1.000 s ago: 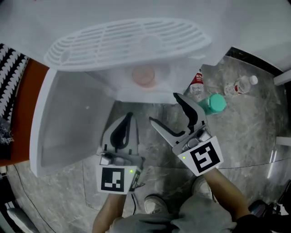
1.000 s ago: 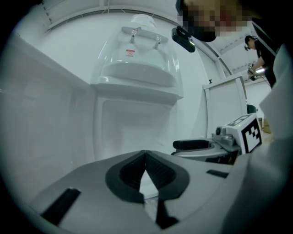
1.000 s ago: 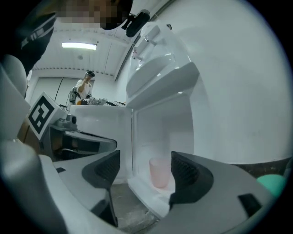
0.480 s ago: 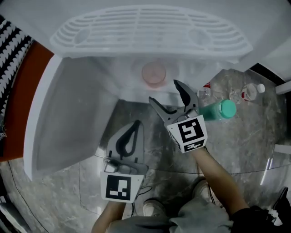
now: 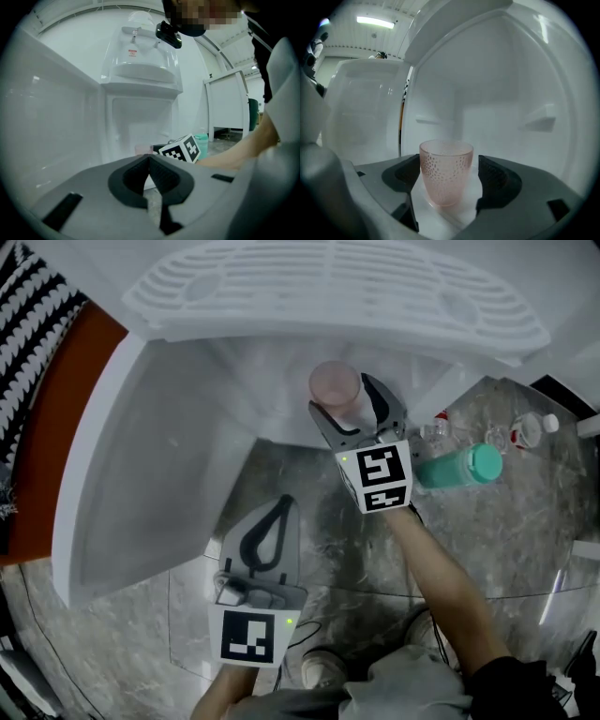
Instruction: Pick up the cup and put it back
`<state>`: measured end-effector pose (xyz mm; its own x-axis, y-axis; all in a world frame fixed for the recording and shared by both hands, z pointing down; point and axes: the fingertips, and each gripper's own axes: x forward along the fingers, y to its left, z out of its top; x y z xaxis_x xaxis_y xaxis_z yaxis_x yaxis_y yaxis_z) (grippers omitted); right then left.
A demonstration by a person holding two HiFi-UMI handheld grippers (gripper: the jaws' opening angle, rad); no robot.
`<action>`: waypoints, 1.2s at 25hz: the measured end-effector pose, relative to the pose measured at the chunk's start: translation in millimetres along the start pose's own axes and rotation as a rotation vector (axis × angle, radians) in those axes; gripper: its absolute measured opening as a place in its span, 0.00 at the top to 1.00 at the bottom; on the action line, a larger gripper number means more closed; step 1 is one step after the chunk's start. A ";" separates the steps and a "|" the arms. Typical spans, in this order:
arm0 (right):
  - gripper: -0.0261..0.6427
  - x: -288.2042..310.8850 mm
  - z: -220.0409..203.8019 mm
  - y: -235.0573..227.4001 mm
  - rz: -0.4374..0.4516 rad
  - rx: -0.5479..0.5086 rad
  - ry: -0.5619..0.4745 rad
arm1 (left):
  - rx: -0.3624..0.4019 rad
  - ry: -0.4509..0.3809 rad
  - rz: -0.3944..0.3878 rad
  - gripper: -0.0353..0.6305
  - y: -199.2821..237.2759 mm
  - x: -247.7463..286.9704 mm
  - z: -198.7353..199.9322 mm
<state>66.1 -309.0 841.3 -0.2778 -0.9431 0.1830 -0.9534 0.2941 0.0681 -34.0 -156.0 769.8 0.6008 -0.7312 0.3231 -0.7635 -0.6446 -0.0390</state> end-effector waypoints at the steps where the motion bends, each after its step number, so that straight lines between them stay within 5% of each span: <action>1: 0.40 4.0 0.5 -0.2 0.002 -0.003 -0.001 | -0.008 -0.002 0.005 0.93 1.2 -0.5 0.3; 11: 0.40 12.1 3.1 10.3 0.046 -0.056 0.018 | -0.032 0.005 -0.001 0.93 -1.0 -3.9 -4.2; 21: 0.40 -103.0 61.7 34.2 0.137 0.038 -0.115 | -0.047 -0.032 0.021 0.93 1.3 0.6 5.0; 30: 0.40 -171.9 57.3 34.2 0.171 0.088 -0.085 | -0.087 -0.060 0.017 0.93 -13.7 1.9 11.4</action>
<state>74.5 -145.8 756.0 -0.4420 -0.8914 0.1007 -0.8970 0.4399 -0.0431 -19.7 -151.1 760.2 0.5985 -0.7558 0.2657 -0.7900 -0.6119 0.0392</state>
